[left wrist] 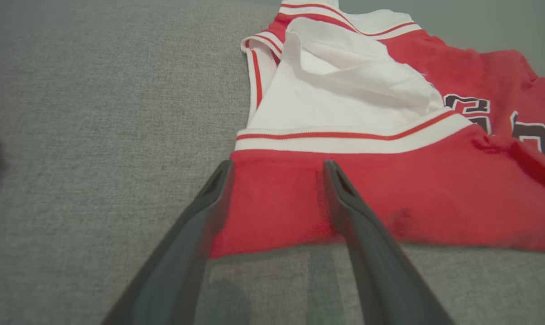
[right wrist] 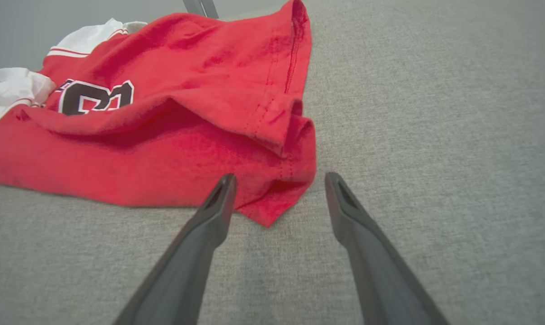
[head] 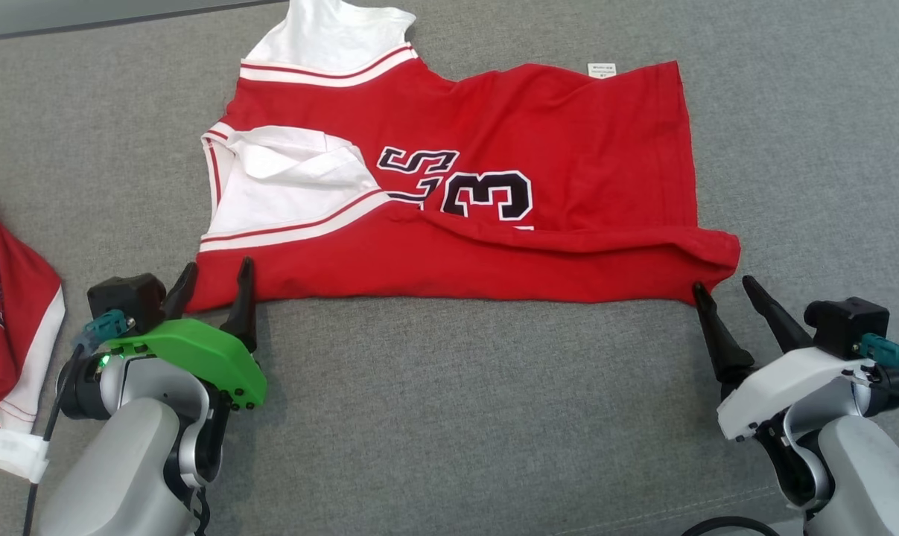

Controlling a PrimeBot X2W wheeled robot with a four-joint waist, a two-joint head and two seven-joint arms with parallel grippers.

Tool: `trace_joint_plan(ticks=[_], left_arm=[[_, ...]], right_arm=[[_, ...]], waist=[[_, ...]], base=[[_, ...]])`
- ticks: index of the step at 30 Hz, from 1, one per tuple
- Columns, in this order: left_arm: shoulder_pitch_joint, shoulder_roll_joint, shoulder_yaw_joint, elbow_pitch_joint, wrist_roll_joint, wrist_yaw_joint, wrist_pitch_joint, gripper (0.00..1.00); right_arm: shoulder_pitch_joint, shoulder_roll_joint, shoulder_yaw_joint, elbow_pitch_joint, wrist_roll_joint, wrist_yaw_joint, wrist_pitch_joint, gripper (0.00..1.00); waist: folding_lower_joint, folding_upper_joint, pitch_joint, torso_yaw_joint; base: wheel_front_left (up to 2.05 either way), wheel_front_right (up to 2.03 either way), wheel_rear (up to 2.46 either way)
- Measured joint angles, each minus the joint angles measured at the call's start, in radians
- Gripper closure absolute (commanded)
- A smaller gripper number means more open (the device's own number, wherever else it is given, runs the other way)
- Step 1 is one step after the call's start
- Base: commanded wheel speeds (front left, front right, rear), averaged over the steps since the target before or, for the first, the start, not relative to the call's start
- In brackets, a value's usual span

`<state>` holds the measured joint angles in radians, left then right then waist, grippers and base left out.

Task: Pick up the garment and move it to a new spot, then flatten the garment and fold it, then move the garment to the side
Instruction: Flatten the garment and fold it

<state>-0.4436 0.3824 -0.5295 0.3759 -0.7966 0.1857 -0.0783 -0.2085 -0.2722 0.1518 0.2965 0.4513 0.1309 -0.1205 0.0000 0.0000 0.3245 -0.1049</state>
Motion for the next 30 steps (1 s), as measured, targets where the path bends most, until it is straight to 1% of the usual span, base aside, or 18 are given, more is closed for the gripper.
trace_joint_plan(ticks=[6,10,18,19,20,21,22,23,24,25,26,30], left_arm=[[-0.003,-0.001,-0.015,0.042,0.0,0.008,0.037,0.0],[-0.025,-0.013,-0.021,0.066,0.0,0.012,0.05,0.0],[-0.03,-0.016,-0.024,0.077,-0.014,0.016,0.087,0.0],[-0.03,-0.016,-0.024,0.077,-0.02,0.013,0.091,0.55],[-0.031,-0.016,-0.023,0.078,-0.023,0.008,0.092,0.84],[-0.033,-0.017,-0.024,0.078,-0.028,0.005,0.095,1.0],[-0.037,-0.021,-0.028,0.08,-0.032,-0.007,0.105,1.0],[-0.039,-0.024,-0.03,0.081,-0.037,-0.013,0.109,1.0],[-0.04,-0.026,-0.029,0.082,-0.042,-0.022,0.112,1.0],[-0.041,-0.03,-0.027,0.084,-0.054,-0.029,0.114,1.0],[-0.042,-0.034,-0.023,0.085,-0.068,-0.034,0.117,1.0],[-0.053,-0.032,-0.019,0.088,-0.08,-0.051,0.13,1.0]], right_arm=[[-0.059,0.0,0.025,0.058,0.028,0.0,0.066,0.0],[-0.09,0.006,0.035,0.095,0.035,0.0,0.104,0.0],[-0.105,0.0,0.072,0.103,0.06,0.0,0.16,0.0],[-0.105,-0.001,0.073,0.104,0.072,0.0,0.171,0.0],[-0.106,-0.002,0.075,0.104,0.078,0.0,0.176,0.0],[-0.108,-0.003,0.08,0.104,0.085,0.0,0.186,0.0],[-0.113,-0.008,0.093,0.101,0.103,0.0,0.205,0.0],[-0.116,-0.012,0.102,0.099,0.111,0.0,0.214,0.41],[-0.12,-0.021,0.117,0.094,0.116,0.0,0.221,0.71],[-0.123,-0.026,0.126,0.089,0.123,0.0,0.225,0.9],[-0.125,-0.033,0.134,0.085,0.131,0.0,0.225,1.0],[-0.133,-0.085,0.189,0.063,0.169,0.001,0.245,1.0]], waist=[[0.0,0.0,-0.001,0.001],[0.0,0.0,0.0,0.011],[0.0,0.0,-0.004,0.022],[0.0,0.0,-0.004,0.023],[0.0,0.0,-0.004,0.023],[0.0,0.0,-0.005,0.024],[0.0,0.0,-0.005,0.023],[0.0,0.0,-0.004,0.022],[0.0,0.0,-0.003,0.021],[0.0,0.0,-0.002,0.02],[0.0,0.0,-0.001,0.019],[0.0,0.0,0.002,0.017]], base=[[0.0,0.0,0.0],[0.0,0.0,0.0],[0.0,0.0,0.0],[0.0,0.0,0.0],[0.0,0.0,0.0],[0.0,0.0,0.0],[0.0,0.0,0.0],[0.0,0.0,0.0],[0.0,0.0,0.0],[0.0,0.0,0.0],[0.0,0.0,0.0],[0.0,0.0,0.0]])
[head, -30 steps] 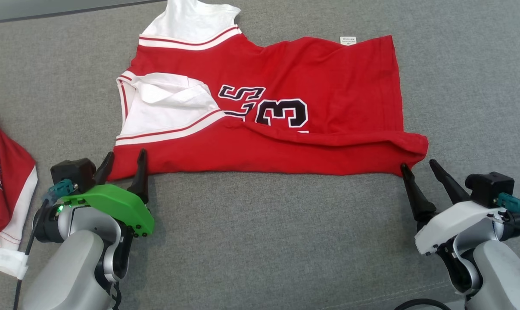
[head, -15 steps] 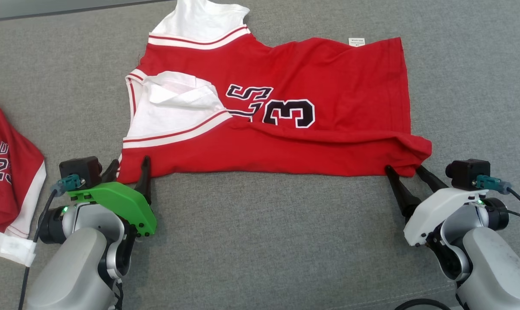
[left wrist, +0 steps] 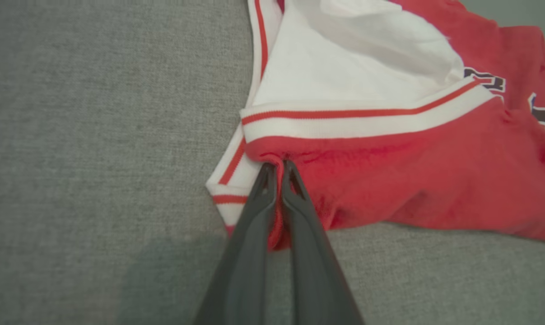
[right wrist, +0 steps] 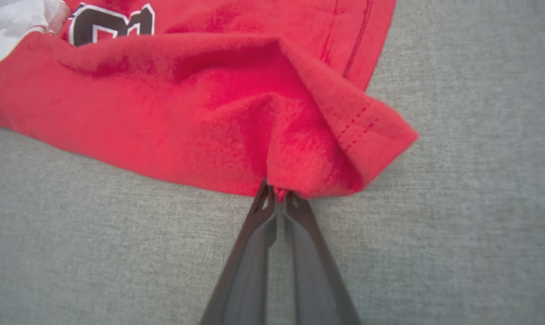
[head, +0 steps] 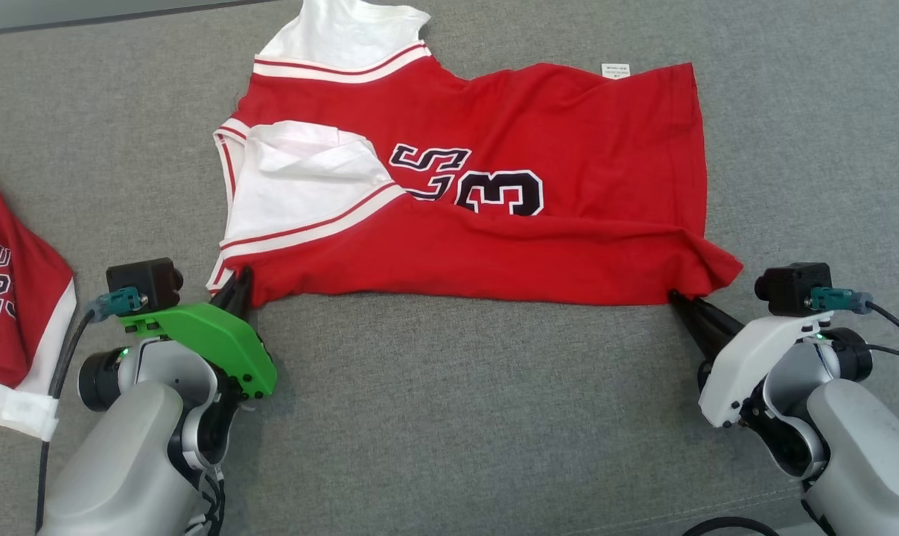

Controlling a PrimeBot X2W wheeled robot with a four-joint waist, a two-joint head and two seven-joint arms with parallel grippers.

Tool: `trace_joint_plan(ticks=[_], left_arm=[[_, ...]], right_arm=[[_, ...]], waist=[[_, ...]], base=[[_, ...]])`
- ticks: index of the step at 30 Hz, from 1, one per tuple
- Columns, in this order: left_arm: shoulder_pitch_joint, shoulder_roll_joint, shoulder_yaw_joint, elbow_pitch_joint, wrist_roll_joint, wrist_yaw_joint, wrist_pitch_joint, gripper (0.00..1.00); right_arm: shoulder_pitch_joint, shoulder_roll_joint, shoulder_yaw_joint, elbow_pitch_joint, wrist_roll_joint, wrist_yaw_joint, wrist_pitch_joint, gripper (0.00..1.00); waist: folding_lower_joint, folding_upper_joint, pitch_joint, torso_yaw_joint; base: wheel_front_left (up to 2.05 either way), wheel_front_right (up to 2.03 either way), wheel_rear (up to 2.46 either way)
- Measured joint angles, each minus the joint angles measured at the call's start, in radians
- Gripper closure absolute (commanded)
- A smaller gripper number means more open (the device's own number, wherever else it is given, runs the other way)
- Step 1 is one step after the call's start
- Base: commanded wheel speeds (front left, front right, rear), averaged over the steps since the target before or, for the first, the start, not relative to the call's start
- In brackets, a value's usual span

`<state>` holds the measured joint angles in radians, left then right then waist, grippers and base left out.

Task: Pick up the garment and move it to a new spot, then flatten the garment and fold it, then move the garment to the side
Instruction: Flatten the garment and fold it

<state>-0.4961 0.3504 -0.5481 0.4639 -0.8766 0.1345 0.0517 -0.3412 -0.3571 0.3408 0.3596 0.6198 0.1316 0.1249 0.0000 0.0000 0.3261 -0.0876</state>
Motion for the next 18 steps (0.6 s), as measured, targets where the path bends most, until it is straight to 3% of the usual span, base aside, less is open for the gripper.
trace_joint_plan(ticks=[8,14,18], left_arm=[[0.012,0.073,0.003,-0.12,-0.012,-0.008,0.063,1.0],[0.138,0.087,-0.009,-0.316,-0.02,0.057,0.08,1.0],[0.249,0.084,-0.021,-0.437,-0.019,0.129,0.066,1.0]], right_arm=[[-0.036,-0.235,0.121,-0.114,0.149,0.0,0.093,1.0],[-0.032,-0.459,0.153,-0.197,0.296,0.0,0.191,1.0],[0.01,-0.549,0.167,-0.249,0.363,0.0,0.255,1.0]], waist=[[0.0,0.0,-0.015,0.018],[0.0,0.0,-0.039,0.051],[0.0001,0.0,-0.06,0.075]], base=[[0.0,0.0,0.0],[0.0,0.0,0.0],[0.0,0.0,0.0]])
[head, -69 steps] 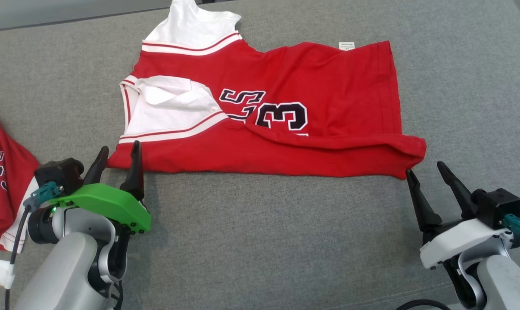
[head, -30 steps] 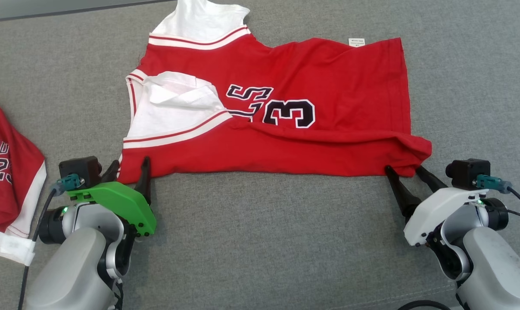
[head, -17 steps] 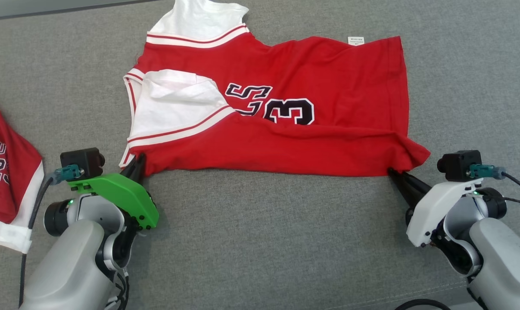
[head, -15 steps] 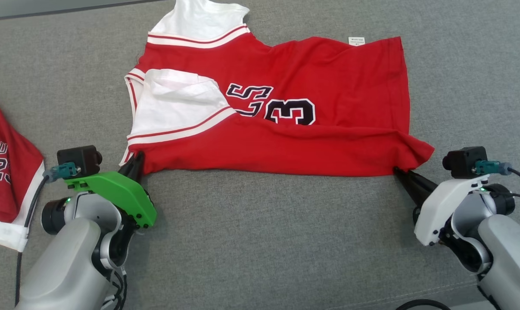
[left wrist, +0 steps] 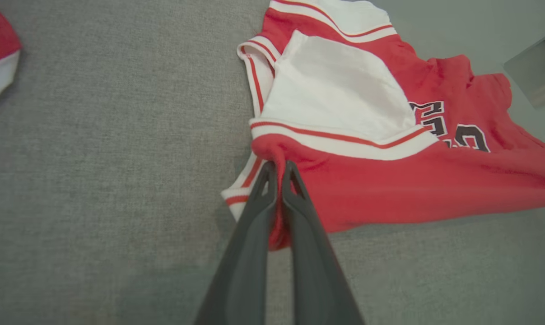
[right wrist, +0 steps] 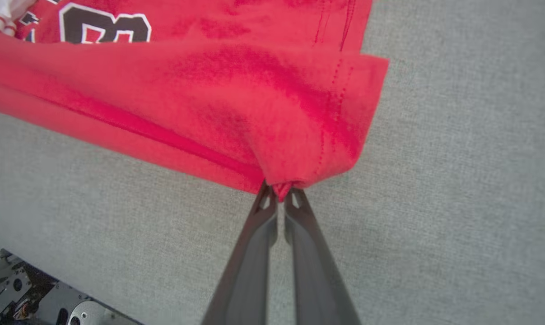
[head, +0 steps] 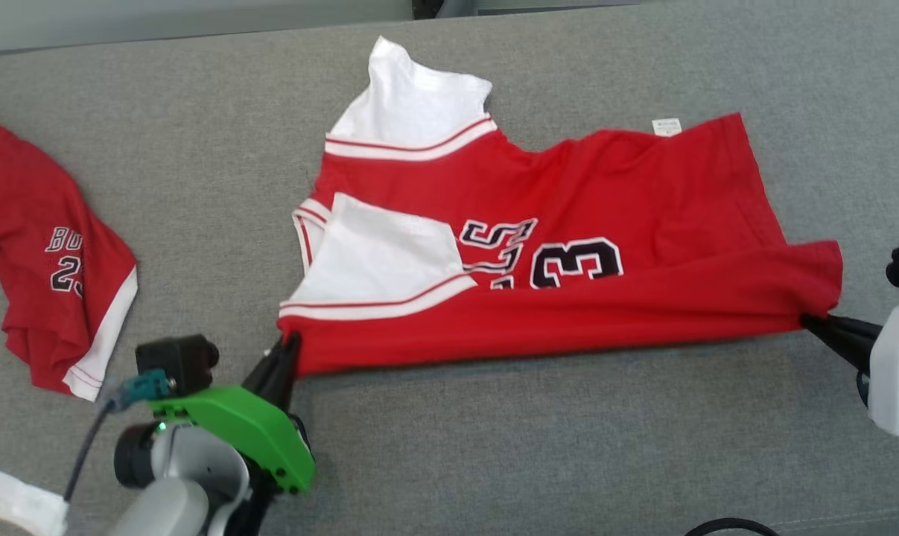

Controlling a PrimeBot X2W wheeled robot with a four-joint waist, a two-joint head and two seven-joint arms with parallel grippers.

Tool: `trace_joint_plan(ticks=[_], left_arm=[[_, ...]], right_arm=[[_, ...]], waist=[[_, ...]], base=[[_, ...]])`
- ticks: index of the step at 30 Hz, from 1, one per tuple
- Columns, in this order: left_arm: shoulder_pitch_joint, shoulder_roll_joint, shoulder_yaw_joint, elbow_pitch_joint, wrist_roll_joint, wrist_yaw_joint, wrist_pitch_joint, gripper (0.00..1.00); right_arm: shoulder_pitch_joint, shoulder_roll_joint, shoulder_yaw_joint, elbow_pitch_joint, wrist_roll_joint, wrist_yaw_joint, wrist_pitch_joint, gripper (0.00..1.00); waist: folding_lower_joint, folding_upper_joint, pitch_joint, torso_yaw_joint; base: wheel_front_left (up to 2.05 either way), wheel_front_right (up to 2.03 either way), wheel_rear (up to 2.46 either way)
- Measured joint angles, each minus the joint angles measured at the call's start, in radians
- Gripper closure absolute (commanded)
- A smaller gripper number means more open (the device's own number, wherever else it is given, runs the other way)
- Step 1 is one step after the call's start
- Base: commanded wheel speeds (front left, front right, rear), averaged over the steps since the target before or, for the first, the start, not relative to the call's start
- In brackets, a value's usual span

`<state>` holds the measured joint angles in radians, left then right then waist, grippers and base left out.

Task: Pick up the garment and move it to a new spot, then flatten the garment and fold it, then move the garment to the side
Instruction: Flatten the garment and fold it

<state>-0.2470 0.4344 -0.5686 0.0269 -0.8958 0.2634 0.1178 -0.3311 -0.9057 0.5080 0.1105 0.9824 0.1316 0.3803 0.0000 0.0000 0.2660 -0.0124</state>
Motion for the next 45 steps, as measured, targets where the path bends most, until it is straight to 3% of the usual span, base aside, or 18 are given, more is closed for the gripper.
trace_joint_plan(ticks=[3,7,11,19,20,21,22,23,24,25,26,32,39,42,45], left_arm=[[0.095,-0.025,-0.017,-0.061,-0.012,0.037,-0.018,1.0],[0.181,-0.071,-0.034,-0.071,-0.039,0.054,-0.051,1.0],[0.219,-0.107,-0.048,-0.064,-0.053,0.054,-0.071,1.0],[0.234,-0.109,-0.071,-0.024,-0.054,0.05,-0.066,1.0],[0.234,-0.11,-0.073,-0.021,-0.054,0.049,-0.066,1.0],[0.233,-0.111,-0.072,-0.018,-0.054,0.049,-0.066,1.0],[0.232,-0.111,-0.072,-0.014,-0.053,0.049,-0.066,1.0],[0.232,-0.112,-0.073,-0.01,-0.052,0.05,-0.066,0.99],[0.232,-0.112,-0.072,-0.007,-0.052,0.052,-0.067,0.71],[0.232,-0.113,-0.07,-0.004,-0.052,0.054,-0.069,0.12],[0.232,-0.112,-0.07,-0.003,-0.048,0.058,-0.076,0.0],[0.248,-0.068,-0.047,-0.057,-0.035,0.093,-0.077,0.0],[0.228,0.078,0.005,-0.24,0.011,0.142,-0.017,0.0],[0.091,0.145,0.03,-0.275,0.041,0.136,0.05,0.0],[-0.088,0.156,0.042,-0.256,0.045,0.103,0.132,0.0]], right_arm=[[0.041,-0.052,0.006,-0.029,0.028,0.0,0.024,1.0],[0.106,-0.085,0.011,-0.036,0.049,0.0,0.029,1.0],[0.162,-0.101,0.02,-0.036,0.061,0.0,0.032,1.0],[0.186,-0.096,0.029,-0.034,0.048,0.0,0.021,1.0],[0.185,-0.089,0.031,-0.032,0.036,0.0,0.012,0.84],[0.183,-0.081,0.034,-0.028,0.025,0.0,0.004,0.76],[0.181,-0.075,0.036,-0.024,0.016,0.0,0.003,0.44],[0.181,-0.07,0.038,-0.018,0.001,0.0,-0.007,0.0],[0.179,-0.064,0.038,-0.009,-0.012,0.0,-0.014,0.0],[0.177,-0.055,0.037,0.003,-0.018,0.0,-0.014,0.0],[0.177,-0.049,0.036,0.012,-0.024,0.0,-0.018,0.0],[0.203,-0.044,-0.051,0.036,-0.003,0.0,-0.004,0.0],[0.143,-0.04,-0.217,-0.015,-0.05,0.0,-0.019,0.0],[0.046,0.013,-0.273,-0.006,-0.14,0.0,-0.03,0.0],[-0.067,0.099,-0.286,0.024,-0.241,0.0,-0.024,0.0]], waist=[[0.0,0.0,-0.011,0.017],[0.0,0.0001,-0.018,0.04],[0.0,0.0001,-0.021,0.055],[0.0,0.0,-0.015,0.05],[0.0,0.0,-0.014,0.047],[0.0,0.0001,-0.014,0.043],[0.0,0.0,-0.013,0.04],[0.0,0.0,-0.013,0.036],[0.0,0.0,-0.013,0.032],[0.0,0.0001,-0.013,0.028],[0.0,0.0,-0.014,0.024],[0.0,0.0,-0.021,-0.005],[0.0,0.0,0.018,-0.04],[0.0,0.0,0.055,-0.047],[0.0,0.0,0.098,-0.049]], base=[[0.0,0.0,0.0],[0.0,0.0,0.0],[0.0,0.0,0.0],[0.0,0.0,0.0],[0.0,0.0,0.0],[0.0,0.0,0.0],[0.0,0.0,0.0],[0.0,0.0,0.0],[0.0,0.0,0.0],[0.0,0.0,0.0],[0.0,0.0,0.0],[0.0,0.0,0.0],[0.0,0.0,0.0],[0.0,0.0,0.0],[0.0,0.0,0.0]])
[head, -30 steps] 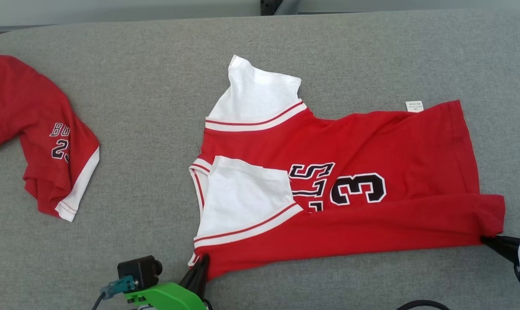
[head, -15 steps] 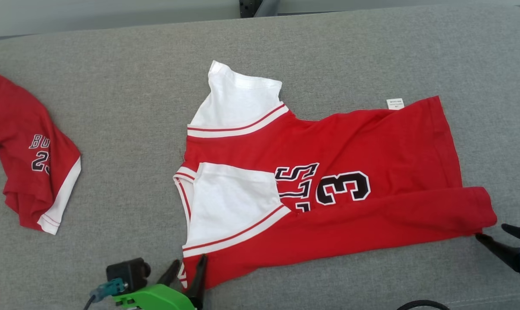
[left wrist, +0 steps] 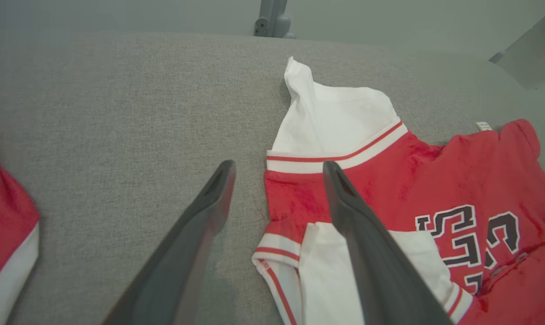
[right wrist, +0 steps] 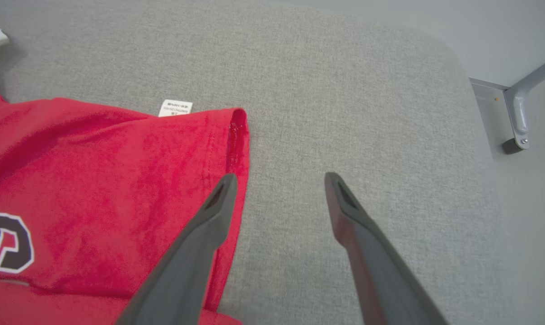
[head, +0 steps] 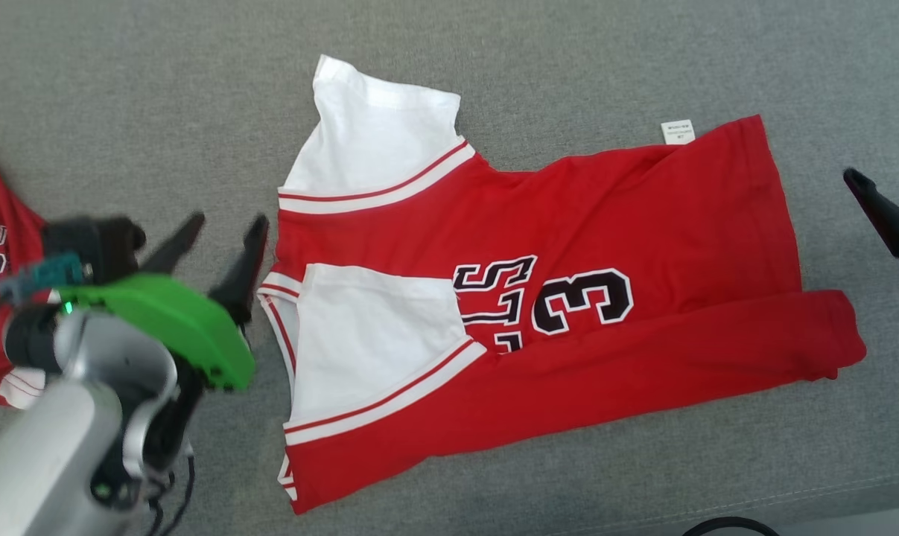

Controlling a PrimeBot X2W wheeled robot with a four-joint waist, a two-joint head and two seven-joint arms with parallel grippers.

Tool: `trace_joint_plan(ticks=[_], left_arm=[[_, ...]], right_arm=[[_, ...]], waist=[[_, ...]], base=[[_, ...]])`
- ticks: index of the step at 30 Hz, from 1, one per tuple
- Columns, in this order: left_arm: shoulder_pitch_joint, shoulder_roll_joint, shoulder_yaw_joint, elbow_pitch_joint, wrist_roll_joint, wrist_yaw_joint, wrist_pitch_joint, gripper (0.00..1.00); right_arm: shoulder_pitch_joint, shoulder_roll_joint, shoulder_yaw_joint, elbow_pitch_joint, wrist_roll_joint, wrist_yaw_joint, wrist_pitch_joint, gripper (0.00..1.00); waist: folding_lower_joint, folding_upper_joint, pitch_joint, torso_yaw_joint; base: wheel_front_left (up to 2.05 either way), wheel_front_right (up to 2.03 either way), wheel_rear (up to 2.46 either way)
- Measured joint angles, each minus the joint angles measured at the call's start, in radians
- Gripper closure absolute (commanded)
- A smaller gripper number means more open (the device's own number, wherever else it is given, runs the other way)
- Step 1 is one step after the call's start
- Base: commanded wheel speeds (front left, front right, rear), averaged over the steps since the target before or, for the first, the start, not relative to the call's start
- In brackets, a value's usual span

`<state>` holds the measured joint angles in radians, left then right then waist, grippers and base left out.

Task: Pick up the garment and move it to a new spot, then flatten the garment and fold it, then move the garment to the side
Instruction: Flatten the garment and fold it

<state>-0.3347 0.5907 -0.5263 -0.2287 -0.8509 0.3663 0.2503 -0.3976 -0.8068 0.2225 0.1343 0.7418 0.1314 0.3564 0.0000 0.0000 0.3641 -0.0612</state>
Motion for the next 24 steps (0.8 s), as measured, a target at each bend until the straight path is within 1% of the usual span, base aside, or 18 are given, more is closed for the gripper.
trace_joint_plan(ticks=[2,5,8,10,12,16,20,24], left_arm=[[-0.127,-0.004,-0.004,0.045,0.012,-0.022,0.052,0.0],[-0.293,-0.041,-0.009,0.143,0.008,-0.055,0.114,0.0],[-0.414,-0.091,-0.015,0.256,-0.024,-0.092,0.163,0.0],[-0.478,-0.127,-0.016,0.325,-0.049,-0.121,0.186,0.0],[-0.524,-0.16,-0.012,0.392,-0.08,-0.139,0.203,0.0],[-0.598,-0.179,-0.026,0.494,-0.071,-0.166,0.211,0.0],[-0.628,-0.22,-0.036,0.561,-0.088,-0.199,0.225,0.0],[-0.659,-0.225,-0.04,0.621,-0.107,-0.223,0.263,0.0]], right_arm=[[-0.082,0.063,0.002,0.026,-0.037,0.0,0.017,0.0],[-0.194,0.155,0.02,0.08,-0.078,0.0,0.042,0.0],[-0.282,0.203,0.045,0.141,-0.114,0.0,0.056,0.0],[-0.326,0.224,0.064,0.18,-0.134,0.0,0.065,0.0],[-0.357,0.243,0.085,0.218,-0.139,0.0,0.069,0.0],[-0.392,0.254,0.13,0.254,-0.132,0.0,0.086,0.0],[-0.408,0.236,0.17,0.261,-0.108,0.0,0.088,0.0],[-0.429,0.222,0.212,0.271,-0.079,0.0,0.082,0.0]], waist=[[0.0,0.0,0.031,0.0],[0.0001,0.0,0.077,0.0],[0.0001,0.0,0.12,-0.001],[0.0002,0.0,0.146,-0.002],[0.0002,0.0,0.167,-0.004],[0.0002,0.0,0.193,-0.011],[0.0001,0.0,0.195,-0.021],[0.0001,0.0,0.197,-0.033]], base=[[0.0,0.0,0.0],[0.0,0.0,0.0],[0.0,0.0,0.0],[0.0,0.0,0.0],[0.0,0.0,0.0],[0.0,0.0,0.0],[0.0,0.0,0.0],[0.0,0.0,0.0]])
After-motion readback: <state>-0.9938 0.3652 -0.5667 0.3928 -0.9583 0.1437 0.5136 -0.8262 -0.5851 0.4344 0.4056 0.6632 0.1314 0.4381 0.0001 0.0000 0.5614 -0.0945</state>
